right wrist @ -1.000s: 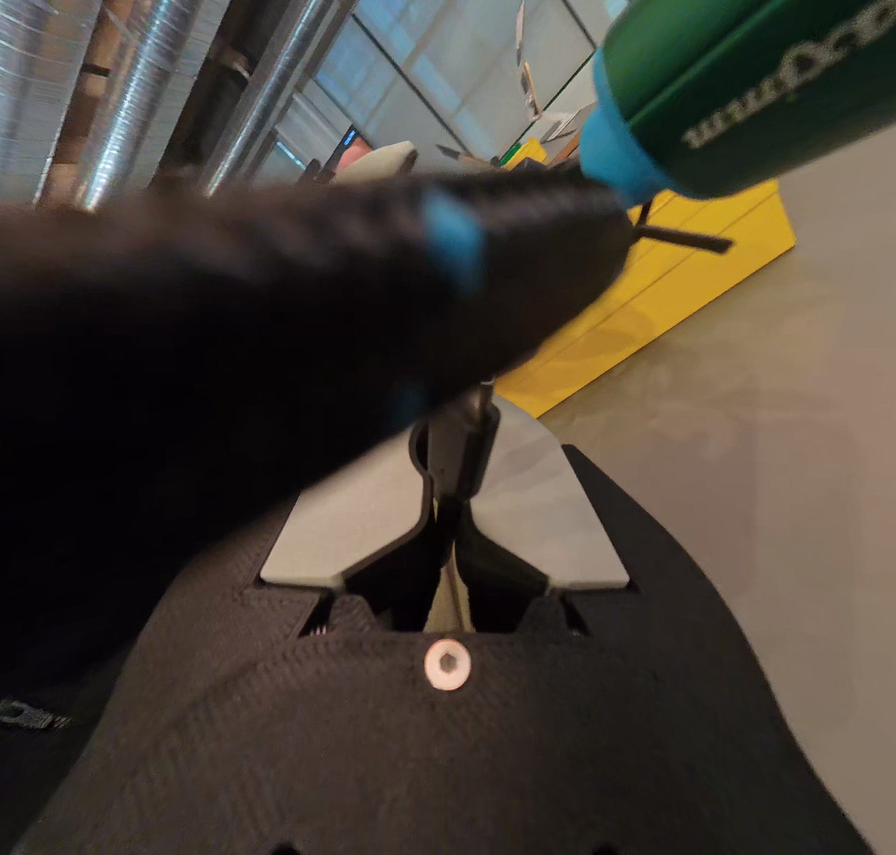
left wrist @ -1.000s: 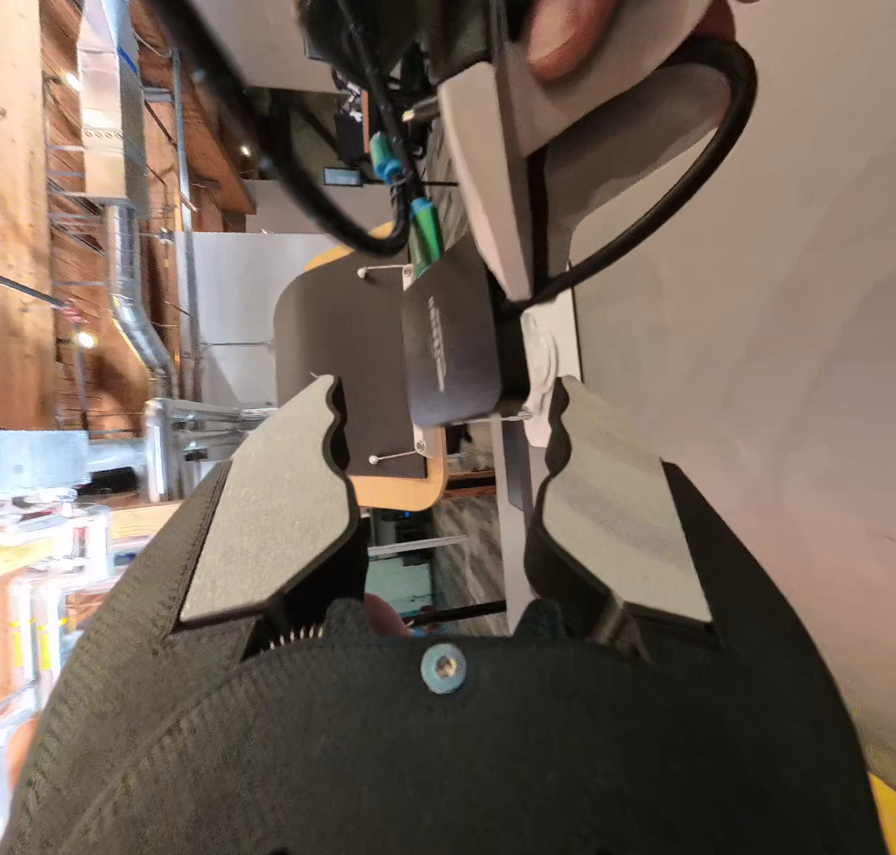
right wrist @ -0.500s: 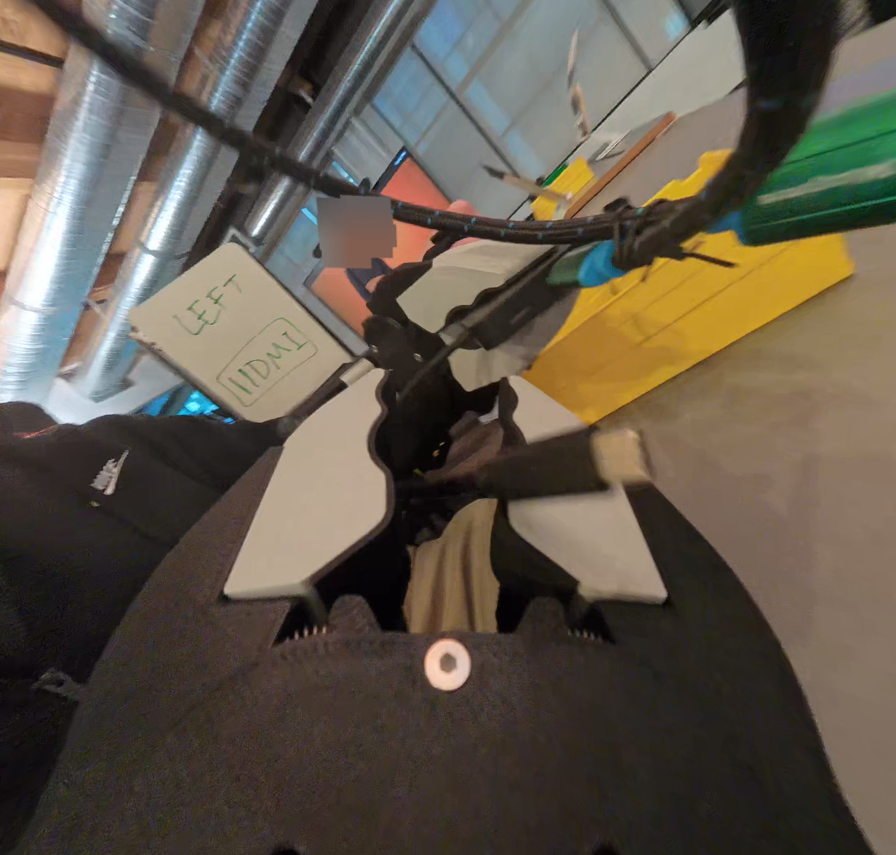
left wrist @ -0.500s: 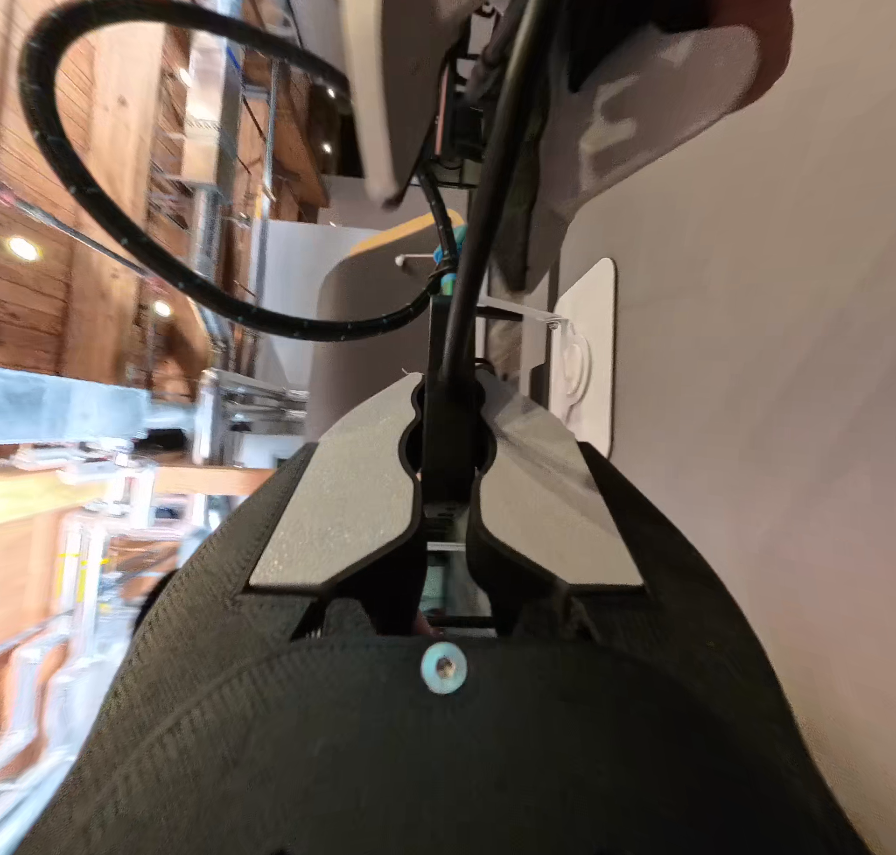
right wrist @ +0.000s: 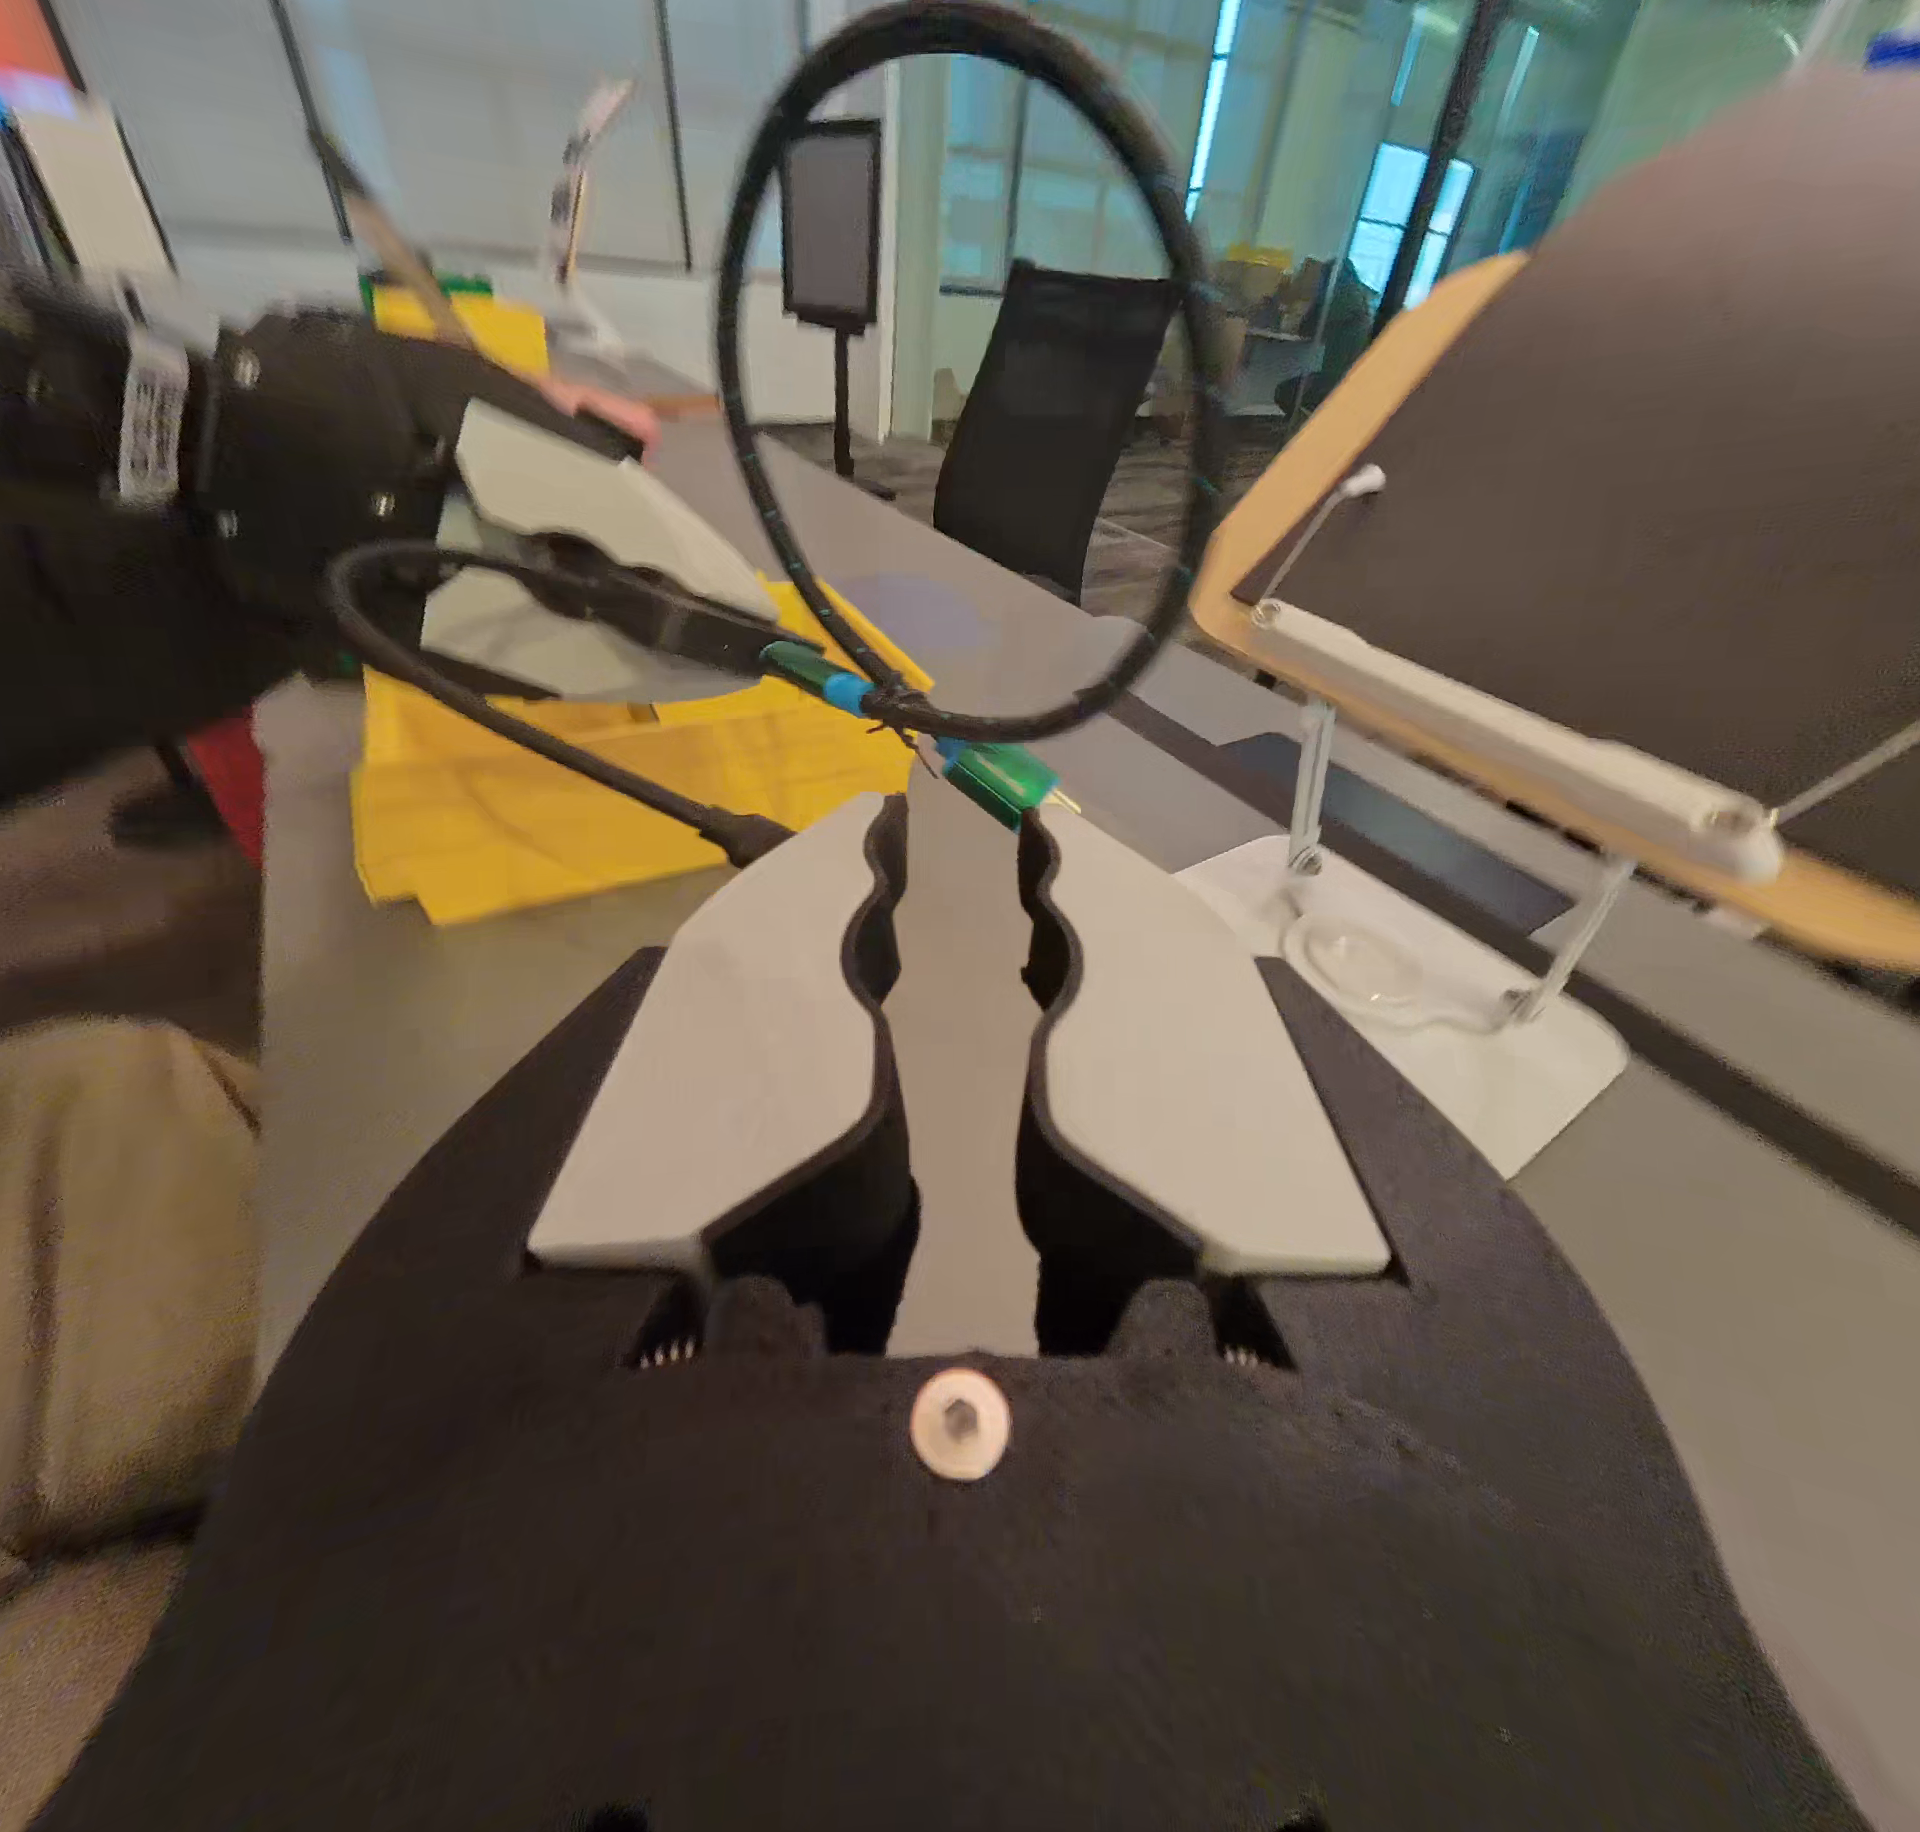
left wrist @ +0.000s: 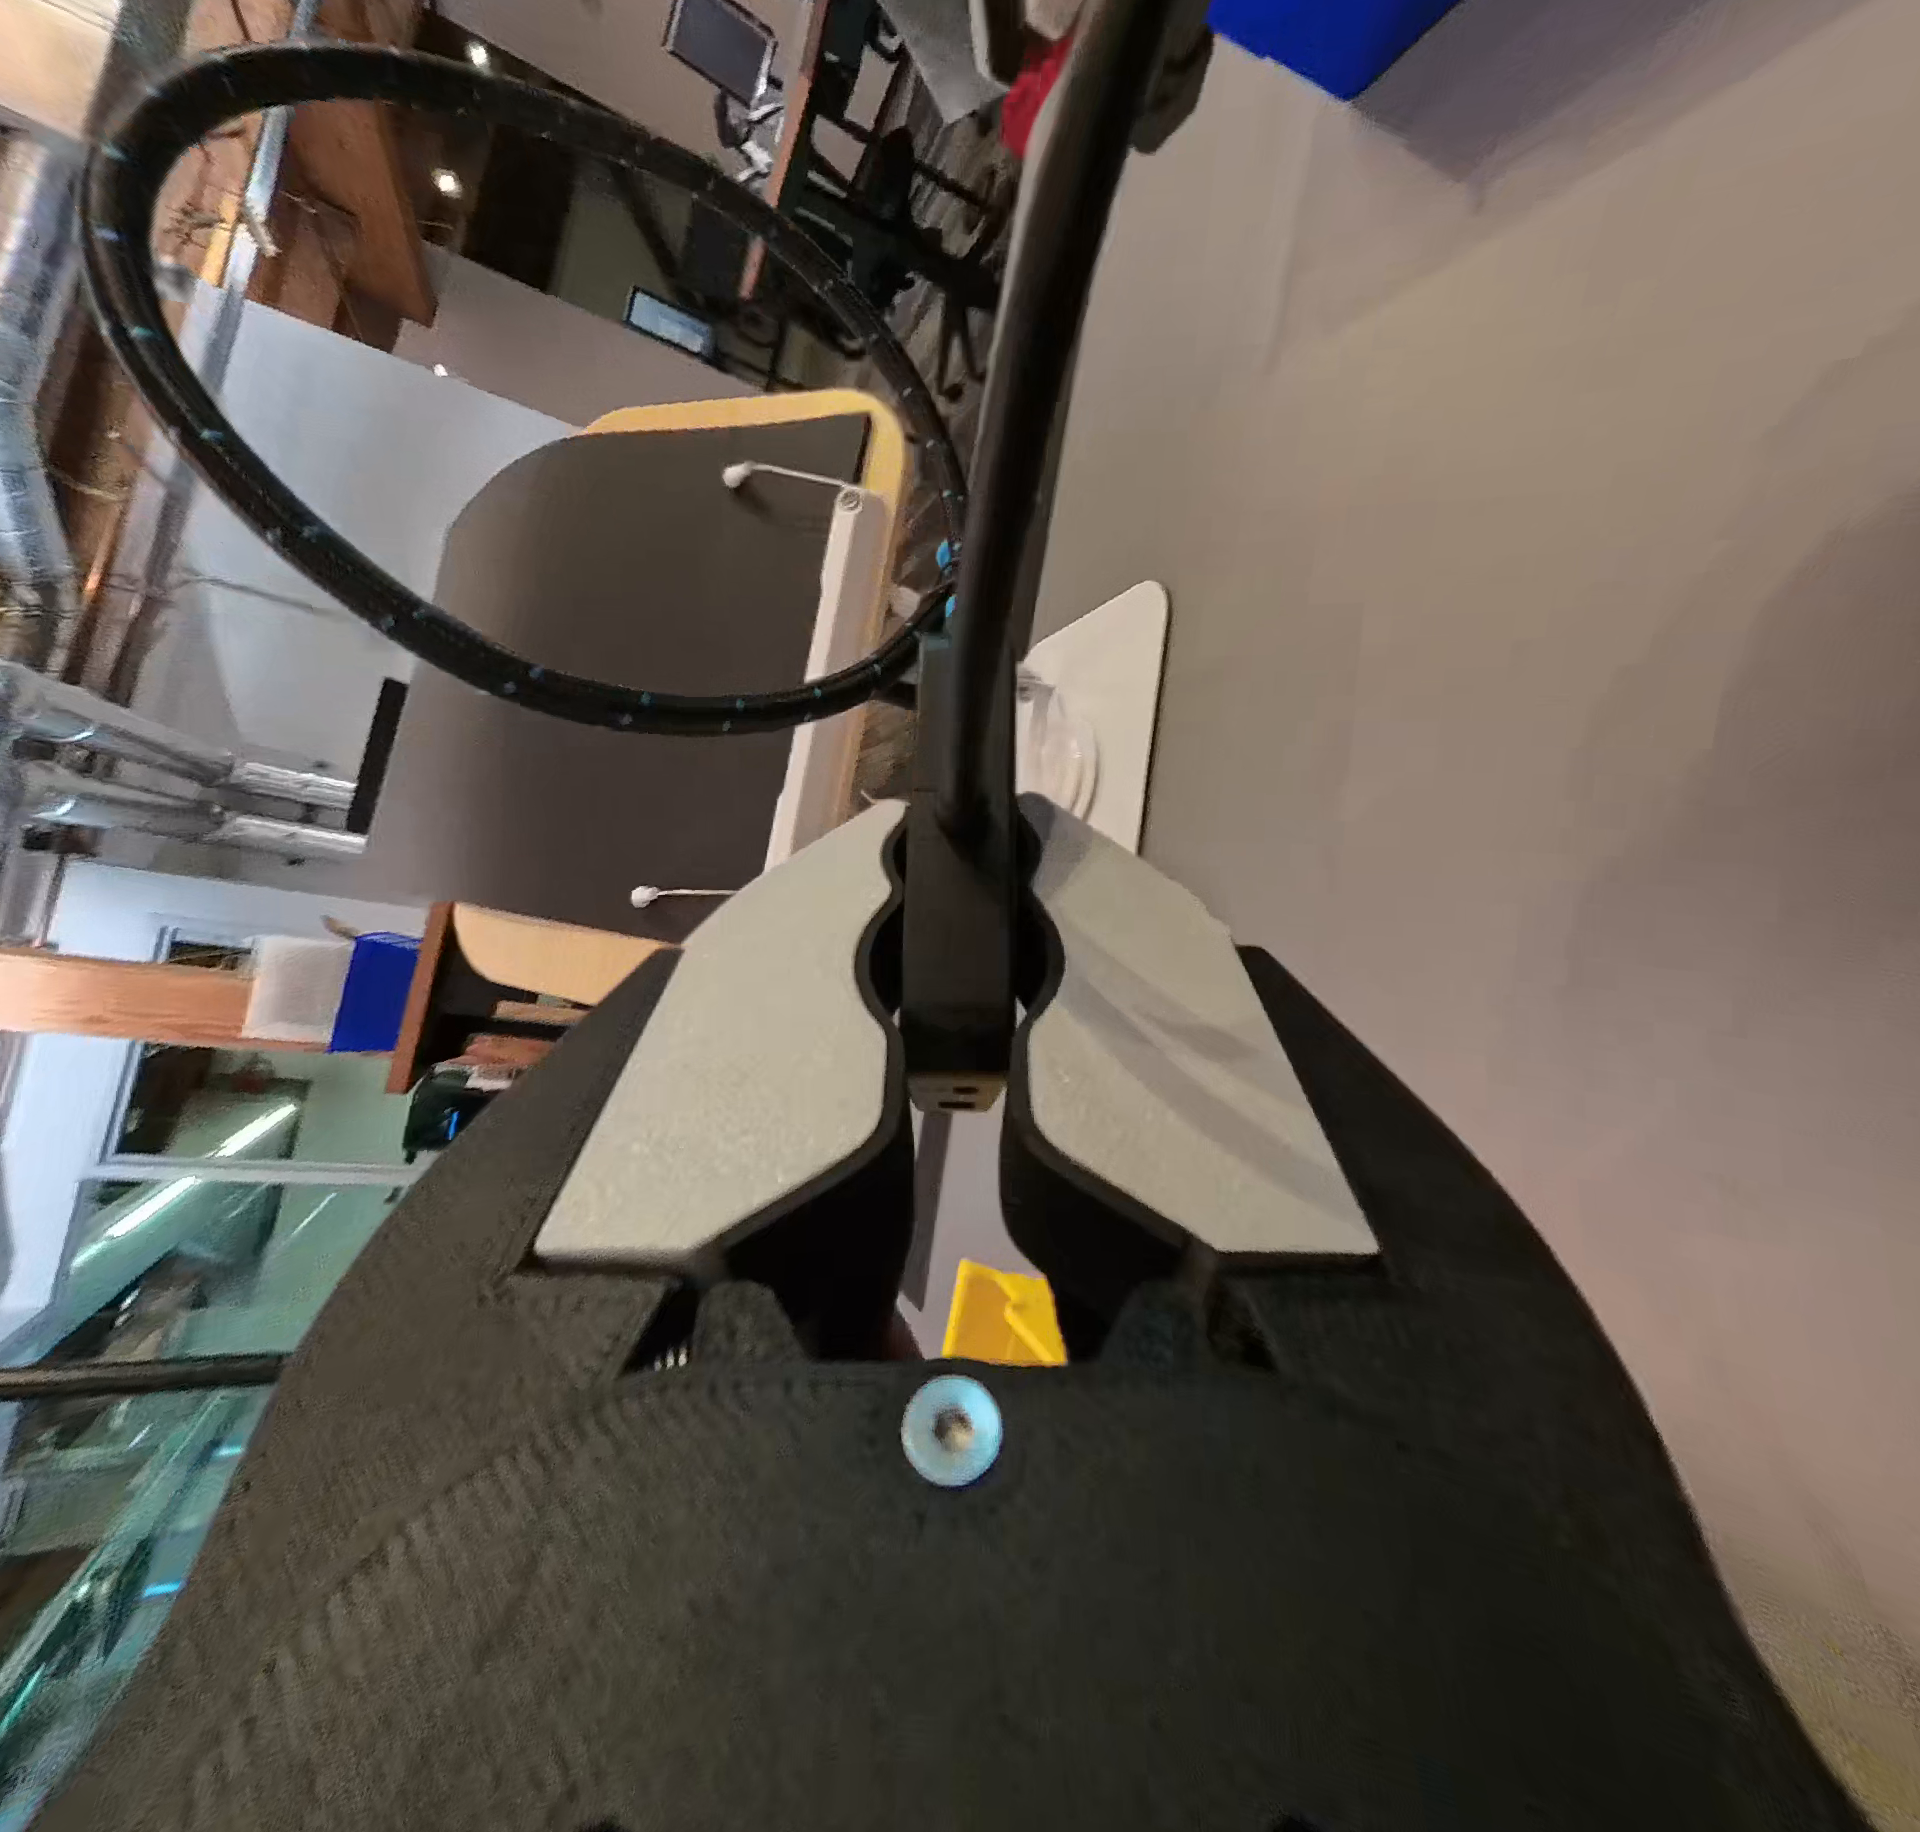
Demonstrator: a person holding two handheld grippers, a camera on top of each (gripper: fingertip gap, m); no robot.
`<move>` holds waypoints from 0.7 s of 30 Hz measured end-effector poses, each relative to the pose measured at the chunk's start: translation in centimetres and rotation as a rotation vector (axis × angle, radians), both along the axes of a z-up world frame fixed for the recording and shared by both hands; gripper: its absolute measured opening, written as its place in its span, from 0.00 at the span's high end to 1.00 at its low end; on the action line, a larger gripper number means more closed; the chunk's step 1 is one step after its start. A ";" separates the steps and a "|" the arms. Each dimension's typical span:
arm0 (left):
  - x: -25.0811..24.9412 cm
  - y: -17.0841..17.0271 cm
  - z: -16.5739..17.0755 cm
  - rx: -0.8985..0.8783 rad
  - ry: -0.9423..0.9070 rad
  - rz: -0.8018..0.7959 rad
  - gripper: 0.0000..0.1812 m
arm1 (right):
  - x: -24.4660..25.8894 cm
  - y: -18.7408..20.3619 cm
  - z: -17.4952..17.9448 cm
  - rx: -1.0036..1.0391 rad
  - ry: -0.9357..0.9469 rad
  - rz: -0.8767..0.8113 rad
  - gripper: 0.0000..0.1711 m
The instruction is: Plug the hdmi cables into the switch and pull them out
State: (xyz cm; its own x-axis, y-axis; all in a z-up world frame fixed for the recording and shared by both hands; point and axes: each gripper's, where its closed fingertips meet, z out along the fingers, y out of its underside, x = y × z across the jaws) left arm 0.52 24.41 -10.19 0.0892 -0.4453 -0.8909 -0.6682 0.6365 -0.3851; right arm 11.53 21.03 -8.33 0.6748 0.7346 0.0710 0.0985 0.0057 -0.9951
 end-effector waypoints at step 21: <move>3.7 -6.3 -1.4 -0.005 0.196 -0.155 0.93 | -6.2 -3.1 -4.0 0.447 -0.830 0.058 0.88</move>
